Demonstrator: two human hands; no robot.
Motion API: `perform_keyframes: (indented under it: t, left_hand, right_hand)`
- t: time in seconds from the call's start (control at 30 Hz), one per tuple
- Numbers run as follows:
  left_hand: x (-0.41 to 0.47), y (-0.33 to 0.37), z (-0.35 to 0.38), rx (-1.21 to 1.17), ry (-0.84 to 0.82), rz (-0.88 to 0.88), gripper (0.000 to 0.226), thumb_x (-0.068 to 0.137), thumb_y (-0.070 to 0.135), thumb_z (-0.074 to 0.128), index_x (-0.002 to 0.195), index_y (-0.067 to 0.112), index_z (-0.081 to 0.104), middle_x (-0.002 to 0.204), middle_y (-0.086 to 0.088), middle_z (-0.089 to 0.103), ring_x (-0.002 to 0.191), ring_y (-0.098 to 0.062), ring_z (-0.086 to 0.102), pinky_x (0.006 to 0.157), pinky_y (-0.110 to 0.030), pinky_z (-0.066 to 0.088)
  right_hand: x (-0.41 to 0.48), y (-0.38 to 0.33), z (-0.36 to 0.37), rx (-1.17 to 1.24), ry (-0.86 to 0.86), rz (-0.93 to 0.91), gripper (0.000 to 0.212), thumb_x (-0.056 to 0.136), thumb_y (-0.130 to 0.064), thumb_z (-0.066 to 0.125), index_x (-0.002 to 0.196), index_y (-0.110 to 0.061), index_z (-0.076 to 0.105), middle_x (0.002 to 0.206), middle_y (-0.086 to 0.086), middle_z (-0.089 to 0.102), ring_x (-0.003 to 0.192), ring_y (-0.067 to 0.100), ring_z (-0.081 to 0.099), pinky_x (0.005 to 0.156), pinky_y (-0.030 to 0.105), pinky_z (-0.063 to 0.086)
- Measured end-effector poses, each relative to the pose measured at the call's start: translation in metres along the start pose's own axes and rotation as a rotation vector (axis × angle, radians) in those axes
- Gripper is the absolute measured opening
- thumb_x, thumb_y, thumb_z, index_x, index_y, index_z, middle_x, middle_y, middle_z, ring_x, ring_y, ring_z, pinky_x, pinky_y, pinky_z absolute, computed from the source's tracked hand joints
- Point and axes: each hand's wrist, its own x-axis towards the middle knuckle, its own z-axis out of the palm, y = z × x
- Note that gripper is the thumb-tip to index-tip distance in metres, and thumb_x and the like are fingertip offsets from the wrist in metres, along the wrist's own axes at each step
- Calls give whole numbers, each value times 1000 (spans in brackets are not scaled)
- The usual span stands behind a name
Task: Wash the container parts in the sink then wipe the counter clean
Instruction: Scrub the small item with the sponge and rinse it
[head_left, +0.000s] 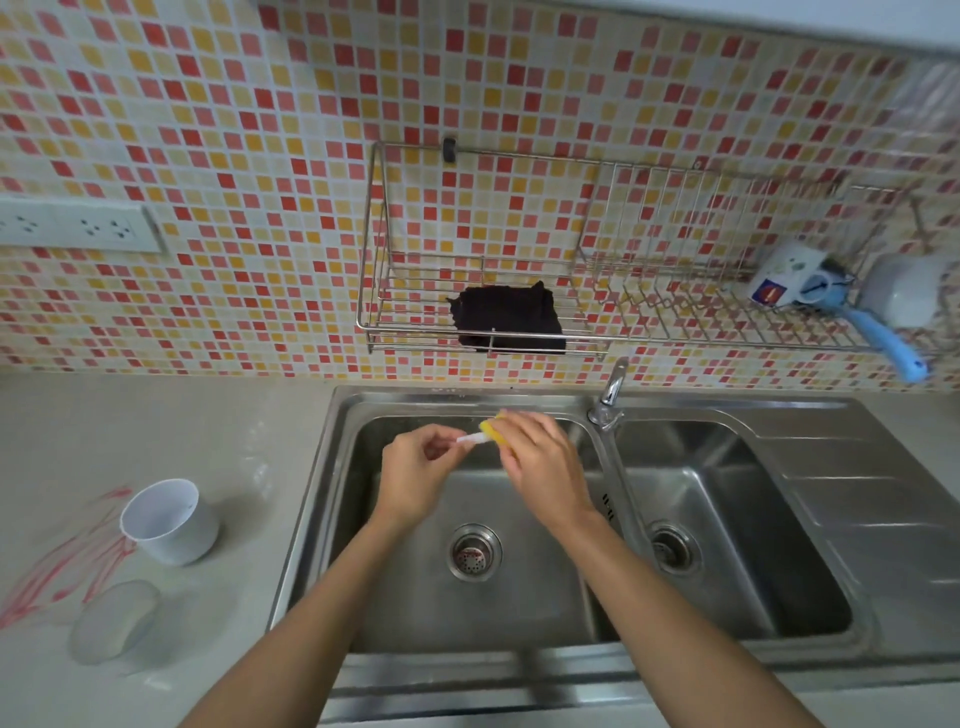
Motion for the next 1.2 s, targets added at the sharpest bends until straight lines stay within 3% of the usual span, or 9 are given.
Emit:
perform_keyframes:
  t: [0.1,0.27,0.43,0.57,0.7,0.83,0.93,1.1,1.2]
  left_hand:
    - [10,-3,7,-59,77,-84,14,80,27,77,88,16,76,78,5,75,77,-10,70,71,-21,53]
    - [18,-7,24,-188,95,-176,8,82,19,75,87,13,76,82,-2,76,84,-20,72,81,-33,56]
    - [20,-5,45,-245,149,-291,9,84,15,72,84,6,76,65,4,66,63,-5,57,59,-11,45]
    - [23,-9,60,-232,136,-359,16,86,14,67,79,1,73,67,2,70,64,-6,58,64,-19,49]
    - [26,-12,67,-241,126,-410,23,86,27,70,74,8,74,73,-5,73,67,-13,58,71,-30,49]
    - [31,-9,71,-244,113,-429,23,88,25,68,77,6,74,72,-2,74,70,-12,60,75,-28,51]
    - [31,-8,69,-160,44,-378,21,89,25,67,78,8,73,75,-4,74,68,-12,62,76,-30,53]
    - [27,-6,66,361,-53,-23,13,82,20,75,94,22,74,83,7,73,72,-7,66,68,-15,49]
    - [30,-2,65,405,-42,3,13,83,21,74,95,17,76,85,5,74,76,-7,67,70,-17,50]
  right_hand:
    - [-2,12,5,98,37,257,41,81,-5,73,119,-19,68,118,2,67,108,22,58,95,34,47]
    - [-7,-12,14,174,-26,110,37,85,-10,69,121,-17,67,120,4,63,107,22,55,90,30,50]
    - [-7,23,30,226,24,376,42,81,-2,70,121,-16,68,118,6,63,102,27,55,88,41,52]
    - [-16,12,35,213,-14,148,41,83,-4,68,122,-15,66,123,5,62,108,24,53,96,32,47]
    - [-10,44,40,166,2,235,41,77,-4,74,115,-18,69,119,3,65,103,24,56,87,37,52]
    - [-4,56,41,129,-36,135,34,75,-10,76,106,-22,70,112,-3,68,102,22,59,84,38,52]
    - [-2,64,38,91,-48,59,29,74,-9,73,101,-19,69,102,-4,70,96,21,60,81,36,51]
    - [-2,74,31,105,-152,-18,32,70,-9,77,98,-21,68,101,-7,70,93,19,60,77,33,49]
    - [4,79,29,157,-154,3,33,73,-8,78,104,-19,71,104,-3,71,93,22,61,79,34,53]
